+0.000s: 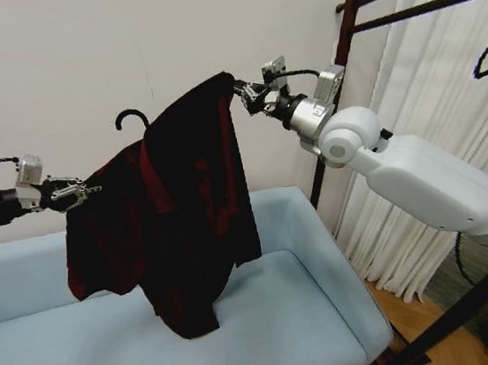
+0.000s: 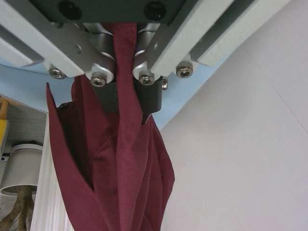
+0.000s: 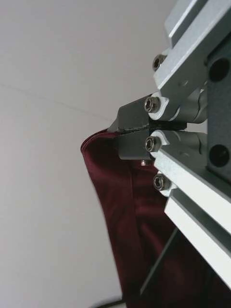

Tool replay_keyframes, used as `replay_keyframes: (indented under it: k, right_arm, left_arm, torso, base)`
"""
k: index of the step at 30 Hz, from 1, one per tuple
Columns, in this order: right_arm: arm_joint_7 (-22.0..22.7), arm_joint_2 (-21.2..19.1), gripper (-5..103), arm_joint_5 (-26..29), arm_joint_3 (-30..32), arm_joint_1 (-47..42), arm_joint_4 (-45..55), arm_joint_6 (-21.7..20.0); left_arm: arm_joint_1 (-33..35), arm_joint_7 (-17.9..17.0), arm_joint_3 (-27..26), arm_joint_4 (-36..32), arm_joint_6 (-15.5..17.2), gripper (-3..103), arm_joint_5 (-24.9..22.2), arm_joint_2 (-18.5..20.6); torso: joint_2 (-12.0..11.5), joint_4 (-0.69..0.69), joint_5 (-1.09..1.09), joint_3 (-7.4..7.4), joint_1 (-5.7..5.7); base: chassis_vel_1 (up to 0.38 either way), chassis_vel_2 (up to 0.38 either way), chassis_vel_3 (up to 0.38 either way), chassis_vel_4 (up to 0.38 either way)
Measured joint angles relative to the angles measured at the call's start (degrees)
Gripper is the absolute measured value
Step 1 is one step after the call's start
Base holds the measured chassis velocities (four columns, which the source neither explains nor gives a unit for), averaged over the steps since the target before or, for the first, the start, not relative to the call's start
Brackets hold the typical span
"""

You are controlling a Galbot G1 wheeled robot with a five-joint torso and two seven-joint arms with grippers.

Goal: Pick up the clothes from the sofa and hang them on the clothes hanger.

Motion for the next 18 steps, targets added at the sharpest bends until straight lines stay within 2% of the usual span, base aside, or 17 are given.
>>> replay_keyframes:
  k: [7,11,18]
  right_arm:
    - [1.3,-0.1,0,1.7,-0.5,0.4,4.8,-2.1]
    - [3.2,1.1,0,5.4,-0.8,1.0,7.3,-3.4]
    - [4.9,3.3,0,8.1,-0.7,2.3,7.0,-4.0]
  left_arm:
    - [0.0,-2.1,0.2,-0.8,0.5,2,-0.1,-0.5]
    - [0.0,-4.3,0.2,-1.5,0.7,2,-0.3,-1.1]
    - [0.1,-5.7,0.3,-2.3,0.9,2,-0.4,-1.7]
  torso:
    - [0.0,0.0,0.0,0.0,0.0]
    - [0.0,0.0,0.0,0.0,0.0]
    - [0.0,0.0,0.0,0.0,0.0]
  base:
    - [0.0,0.0,0.0,0.0]
    - [0.0,0.0,0.0,0.0]
    - [0.0,0.0,0.0,0.0]
